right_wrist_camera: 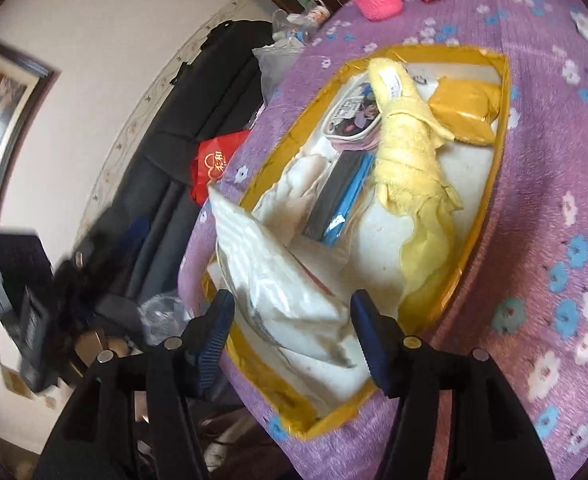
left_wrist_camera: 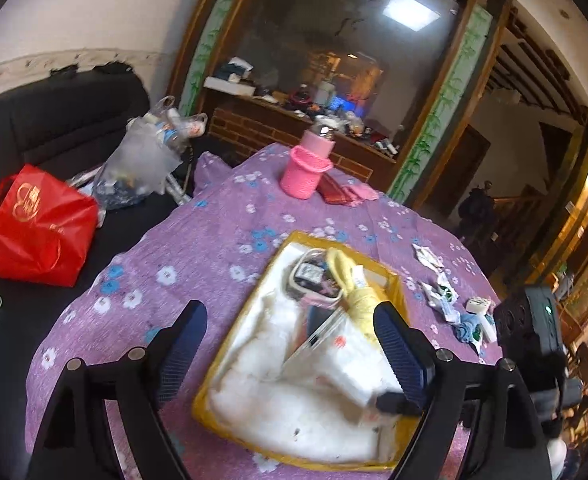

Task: Organize soft objects
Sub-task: 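Lower the red-label wipes pack into the white box and open the right gripper, then move both grippers back toward the pile of items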

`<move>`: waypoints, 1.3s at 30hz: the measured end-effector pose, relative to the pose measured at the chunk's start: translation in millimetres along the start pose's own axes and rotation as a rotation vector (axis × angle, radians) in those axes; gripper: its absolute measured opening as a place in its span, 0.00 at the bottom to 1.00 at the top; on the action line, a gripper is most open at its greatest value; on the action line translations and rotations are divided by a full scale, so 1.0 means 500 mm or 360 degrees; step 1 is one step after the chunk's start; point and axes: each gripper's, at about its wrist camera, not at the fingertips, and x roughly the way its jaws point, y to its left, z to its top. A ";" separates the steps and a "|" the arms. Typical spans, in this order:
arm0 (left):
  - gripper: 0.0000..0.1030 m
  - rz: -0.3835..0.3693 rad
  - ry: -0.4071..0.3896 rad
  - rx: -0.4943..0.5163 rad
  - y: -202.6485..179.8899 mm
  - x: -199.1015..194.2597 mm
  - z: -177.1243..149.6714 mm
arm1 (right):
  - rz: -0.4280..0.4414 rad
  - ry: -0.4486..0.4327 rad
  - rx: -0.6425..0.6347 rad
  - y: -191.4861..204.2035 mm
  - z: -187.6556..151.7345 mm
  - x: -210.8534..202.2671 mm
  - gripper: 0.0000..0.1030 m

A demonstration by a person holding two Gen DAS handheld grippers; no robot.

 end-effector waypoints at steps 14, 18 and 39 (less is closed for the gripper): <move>0.90 -0.0411 0.0073 0.0410 -0.330 0.074 -0.007 | -0.0366 -0.0762 0.0213 -0.165 -0.198 -0.396 0.74; 0.90 -0.0498 0.0141 0.0542 -0.427 0.086 -0.038 | -0.0366 -0.0859 0.0338 -0.227 -0.244 -0.450 0.75; 0.90 -0.0488 0.0193 0.0594 -0.444 0.084 -0.070 | -0.0333 -0.0868 0.0367 -0.249 -0.264 -0.438 0.75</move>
